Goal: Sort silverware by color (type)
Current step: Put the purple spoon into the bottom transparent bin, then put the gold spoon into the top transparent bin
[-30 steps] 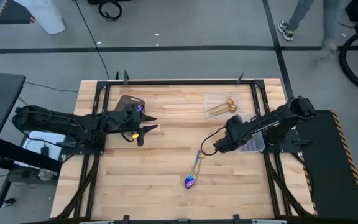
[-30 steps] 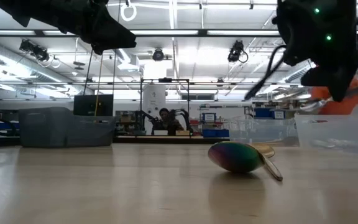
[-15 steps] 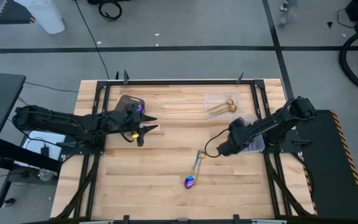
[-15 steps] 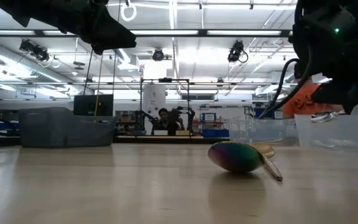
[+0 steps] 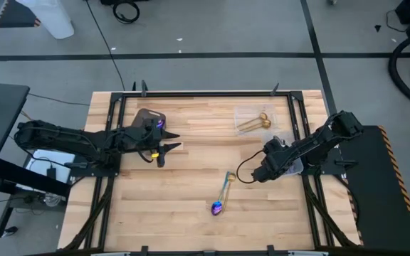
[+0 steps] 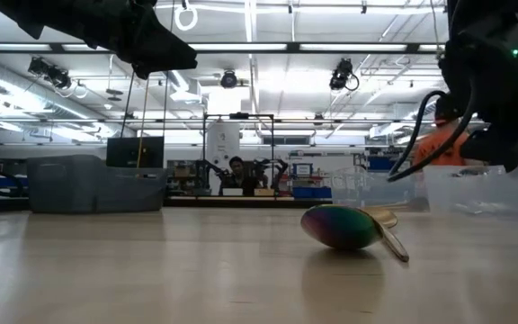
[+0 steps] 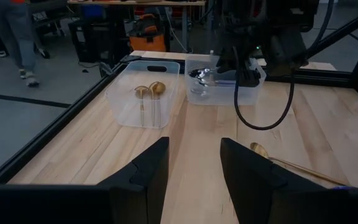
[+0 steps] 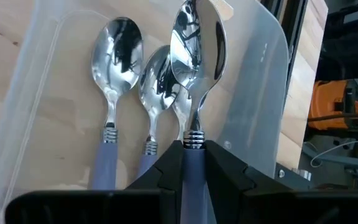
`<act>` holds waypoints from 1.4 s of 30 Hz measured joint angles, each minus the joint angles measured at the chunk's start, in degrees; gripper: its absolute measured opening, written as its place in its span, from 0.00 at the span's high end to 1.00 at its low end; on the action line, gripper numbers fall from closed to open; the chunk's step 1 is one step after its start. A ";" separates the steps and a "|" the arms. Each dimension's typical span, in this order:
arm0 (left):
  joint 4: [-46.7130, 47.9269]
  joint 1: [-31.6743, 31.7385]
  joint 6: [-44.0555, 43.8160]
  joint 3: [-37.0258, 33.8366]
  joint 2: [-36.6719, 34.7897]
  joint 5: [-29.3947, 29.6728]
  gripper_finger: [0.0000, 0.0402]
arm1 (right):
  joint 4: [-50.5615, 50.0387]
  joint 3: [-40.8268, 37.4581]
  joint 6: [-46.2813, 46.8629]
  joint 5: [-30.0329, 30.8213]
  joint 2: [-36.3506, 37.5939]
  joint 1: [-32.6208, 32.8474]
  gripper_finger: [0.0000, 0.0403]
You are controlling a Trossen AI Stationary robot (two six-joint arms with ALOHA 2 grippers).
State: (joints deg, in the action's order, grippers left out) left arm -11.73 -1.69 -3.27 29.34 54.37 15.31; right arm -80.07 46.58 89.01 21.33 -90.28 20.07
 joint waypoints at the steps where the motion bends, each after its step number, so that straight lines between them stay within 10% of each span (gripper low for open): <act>1: 0.00 0.00 0.00 0.00 0.00 0.00 0.62 | 0.28 -0.22 0.02 -0.01 0.00 0.08 0.84; 42: -0.02 0.01 -0.37 0.00 0.00 0.00 0.62 | -1.62 4.15 -2.92 -4.35 0.00 0.08 0.69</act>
State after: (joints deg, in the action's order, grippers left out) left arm -11.75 -1.67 -3.64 29.34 54.37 15.31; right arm -81.69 50.72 86.09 16.98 -90.28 20.14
